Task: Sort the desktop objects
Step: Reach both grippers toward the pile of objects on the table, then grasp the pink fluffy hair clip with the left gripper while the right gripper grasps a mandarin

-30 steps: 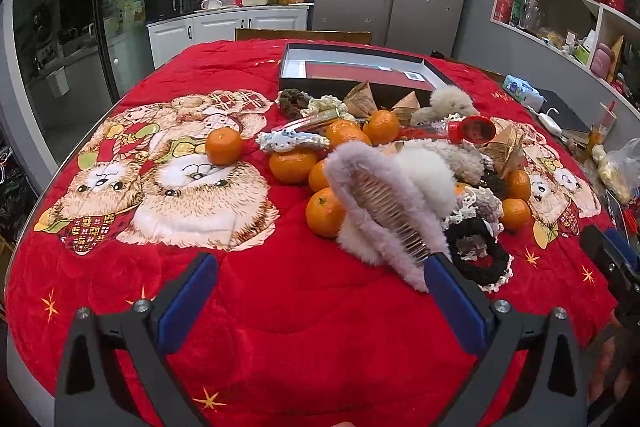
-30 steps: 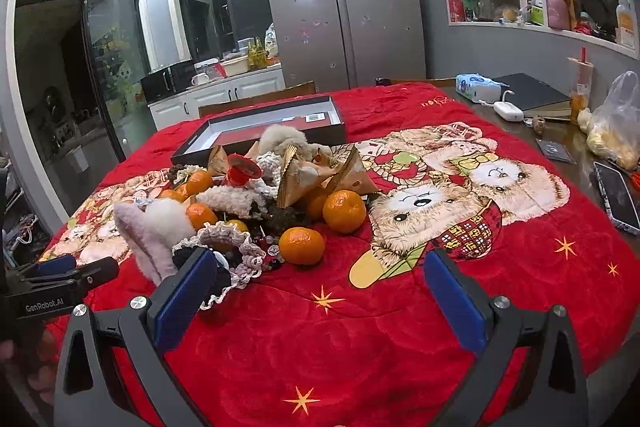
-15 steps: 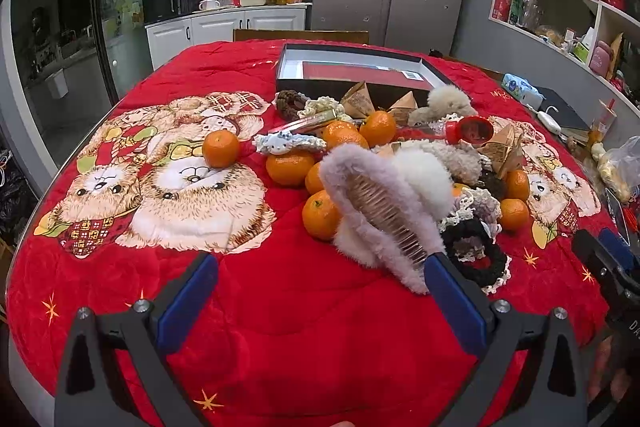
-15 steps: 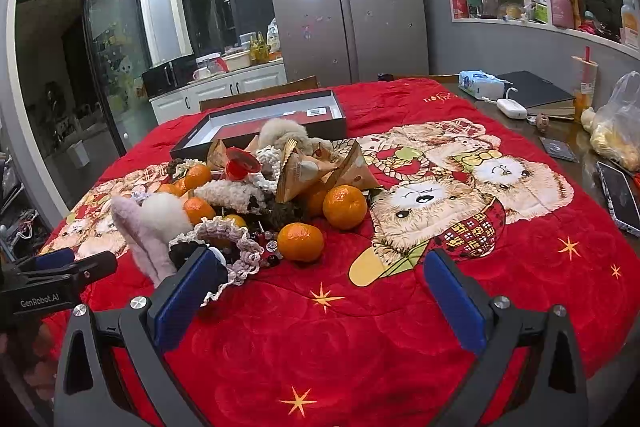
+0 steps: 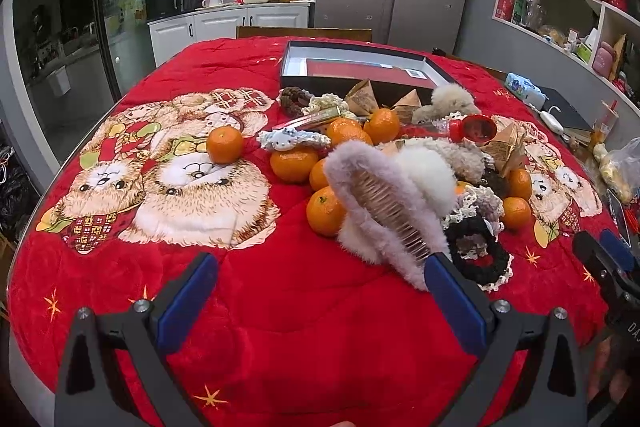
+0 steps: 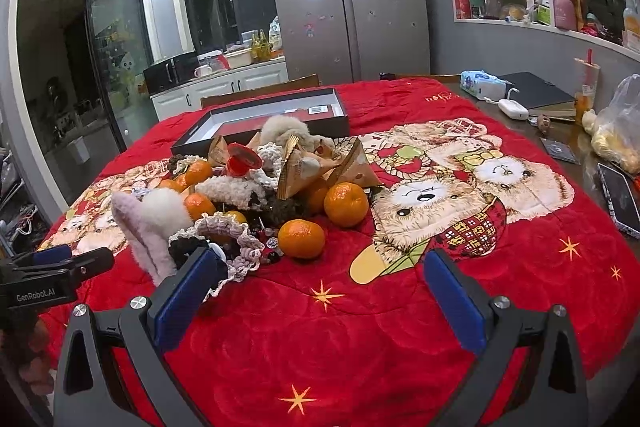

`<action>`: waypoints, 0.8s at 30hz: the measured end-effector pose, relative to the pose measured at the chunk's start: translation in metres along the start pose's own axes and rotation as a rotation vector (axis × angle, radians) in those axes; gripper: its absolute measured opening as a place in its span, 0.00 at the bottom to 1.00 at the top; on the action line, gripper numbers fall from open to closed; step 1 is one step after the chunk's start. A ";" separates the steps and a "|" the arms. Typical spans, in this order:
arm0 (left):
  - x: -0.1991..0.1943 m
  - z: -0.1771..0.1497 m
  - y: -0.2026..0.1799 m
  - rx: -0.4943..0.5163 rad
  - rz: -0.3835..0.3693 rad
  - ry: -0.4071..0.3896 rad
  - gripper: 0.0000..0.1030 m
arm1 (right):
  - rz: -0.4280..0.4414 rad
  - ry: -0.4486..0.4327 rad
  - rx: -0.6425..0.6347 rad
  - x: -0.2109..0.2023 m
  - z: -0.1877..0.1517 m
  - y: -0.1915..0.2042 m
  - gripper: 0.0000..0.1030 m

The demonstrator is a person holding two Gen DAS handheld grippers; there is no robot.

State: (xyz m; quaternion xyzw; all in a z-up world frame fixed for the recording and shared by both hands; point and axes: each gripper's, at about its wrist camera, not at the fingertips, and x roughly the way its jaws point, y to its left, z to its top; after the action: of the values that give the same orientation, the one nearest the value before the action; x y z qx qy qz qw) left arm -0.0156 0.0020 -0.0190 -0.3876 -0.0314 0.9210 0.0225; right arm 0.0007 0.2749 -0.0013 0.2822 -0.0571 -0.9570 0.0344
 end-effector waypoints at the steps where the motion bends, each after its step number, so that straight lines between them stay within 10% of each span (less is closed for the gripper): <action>1: 0.000 0.000 0.000 0.000 -0.002 0.001 1.00 | 0.000 0.000 0.000 0.000 0.000 0.000 1.00; 24: 0.041 0.022 -0.024 0.033 -0.033 0.057 1.00 | 0.058 0.075 -0.005 0.034 0.008 -0.004 1.00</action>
State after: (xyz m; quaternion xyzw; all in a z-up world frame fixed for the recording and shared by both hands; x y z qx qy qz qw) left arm -0.0602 0.0278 -0.0311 -0.4129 -0.0219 0.9094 0.0450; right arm -0.0321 0.2763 -0.0135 0.3159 -0.0614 -0.9446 0.0650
